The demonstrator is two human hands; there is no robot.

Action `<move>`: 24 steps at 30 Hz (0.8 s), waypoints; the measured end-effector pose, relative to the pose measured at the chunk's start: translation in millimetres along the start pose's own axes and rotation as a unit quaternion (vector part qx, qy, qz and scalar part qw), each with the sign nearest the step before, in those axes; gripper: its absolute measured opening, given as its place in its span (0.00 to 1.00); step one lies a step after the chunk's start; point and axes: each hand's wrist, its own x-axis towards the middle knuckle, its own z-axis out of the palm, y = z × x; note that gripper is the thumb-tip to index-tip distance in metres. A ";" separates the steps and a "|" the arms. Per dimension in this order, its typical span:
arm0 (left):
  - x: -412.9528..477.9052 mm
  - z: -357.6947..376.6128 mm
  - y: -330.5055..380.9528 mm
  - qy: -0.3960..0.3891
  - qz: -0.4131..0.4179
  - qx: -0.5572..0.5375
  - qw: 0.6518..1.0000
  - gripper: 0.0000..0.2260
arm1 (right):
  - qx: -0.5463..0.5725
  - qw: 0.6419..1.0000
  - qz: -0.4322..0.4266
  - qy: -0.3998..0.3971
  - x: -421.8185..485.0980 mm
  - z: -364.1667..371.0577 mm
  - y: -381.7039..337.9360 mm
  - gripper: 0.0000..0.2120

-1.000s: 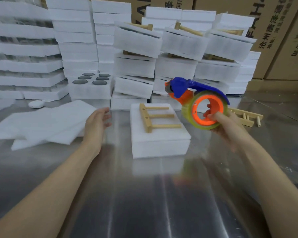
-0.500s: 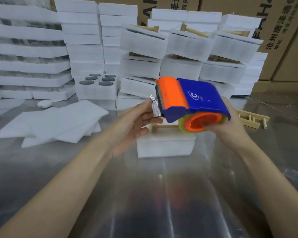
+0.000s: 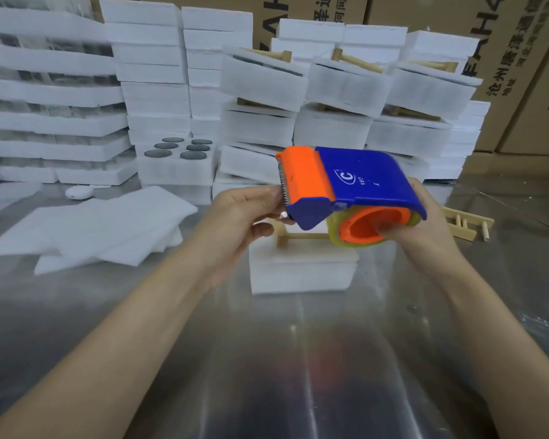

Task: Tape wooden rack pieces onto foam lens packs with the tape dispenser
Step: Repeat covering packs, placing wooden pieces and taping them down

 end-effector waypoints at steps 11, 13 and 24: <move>3.5 -35.6 28.9 0.202 0.025 -0.147 0.968 0.14 | 0.059 0.987 0.012 0.148 12.1 -45.8 31.4 0.32; 3.0 -74.7 29.9 0.292 0.043 -0.121 0.948 0.12 | 0.095 0.967 0.041 0.233 4.8 -73.0 38.1 0.28; 23.0 -116.3 -13.7 0.357 -0.027 0.251 0.899 0.18 | 0.080 0.953 0.086 0.280 38.9 -72.5 40.2 0.23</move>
